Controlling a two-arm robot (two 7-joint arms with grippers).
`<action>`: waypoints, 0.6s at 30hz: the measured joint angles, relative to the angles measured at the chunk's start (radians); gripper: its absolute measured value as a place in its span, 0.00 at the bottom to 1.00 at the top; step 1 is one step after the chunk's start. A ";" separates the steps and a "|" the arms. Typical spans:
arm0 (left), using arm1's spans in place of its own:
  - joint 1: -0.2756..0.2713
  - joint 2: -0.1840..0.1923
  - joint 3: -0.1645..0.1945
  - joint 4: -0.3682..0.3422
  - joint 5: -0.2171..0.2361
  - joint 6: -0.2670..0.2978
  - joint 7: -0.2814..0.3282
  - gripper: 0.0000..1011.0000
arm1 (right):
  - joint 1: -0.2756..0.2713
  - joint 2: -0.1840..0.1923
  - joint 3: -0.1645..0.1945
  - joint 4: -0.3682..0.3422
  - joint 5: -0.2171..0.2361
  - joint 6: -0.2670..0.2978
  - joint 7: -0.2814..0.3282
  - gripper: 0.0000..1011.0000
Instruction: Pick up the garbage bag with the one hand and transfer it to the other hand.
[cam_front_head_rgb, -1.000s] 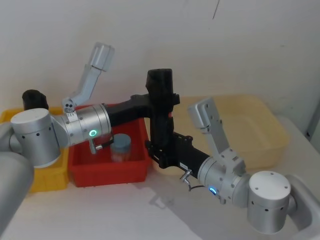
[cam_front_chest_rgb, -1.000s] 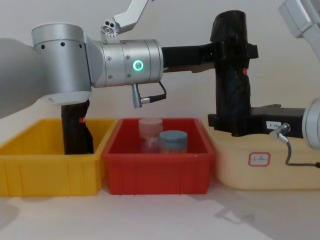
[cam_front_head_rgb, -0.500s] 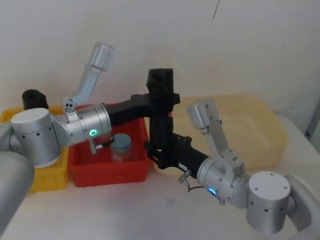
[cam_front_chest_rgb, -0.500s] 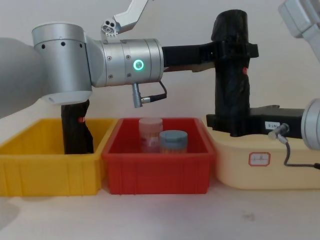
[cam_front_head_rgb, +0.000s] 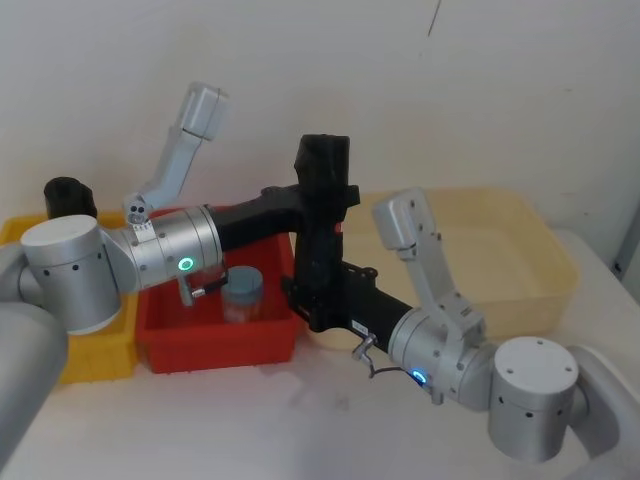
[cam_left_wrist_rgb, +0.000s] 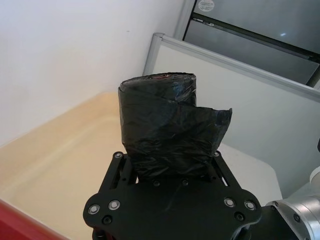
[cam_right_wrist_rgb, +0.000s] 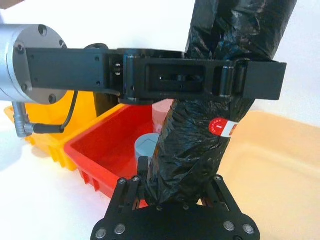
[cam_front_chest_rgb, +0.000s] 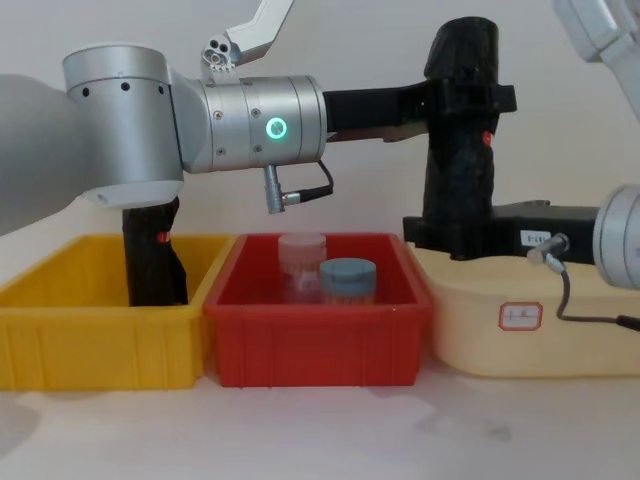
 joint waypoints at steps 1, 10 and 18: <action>0.000 0.000 0.000 0.000 0.000 0.000 0.000 0.43 | 0.001 -0.001 0.000 0.000 0.001 0.001 -0.001 0.47; 0.000 0.000 -0.001 0.000 0.000 -0.001 0.000 0.43 | 0.014 -0.015 0.002 0.003 0.021 0.015 -0.013 0.47; 0.000 0.000 0.000 0.000 0.001 -0.001 0.000 0.43 | 0.026 -0.024 0.003 0.014 0.032 0.023 -0.024 0.47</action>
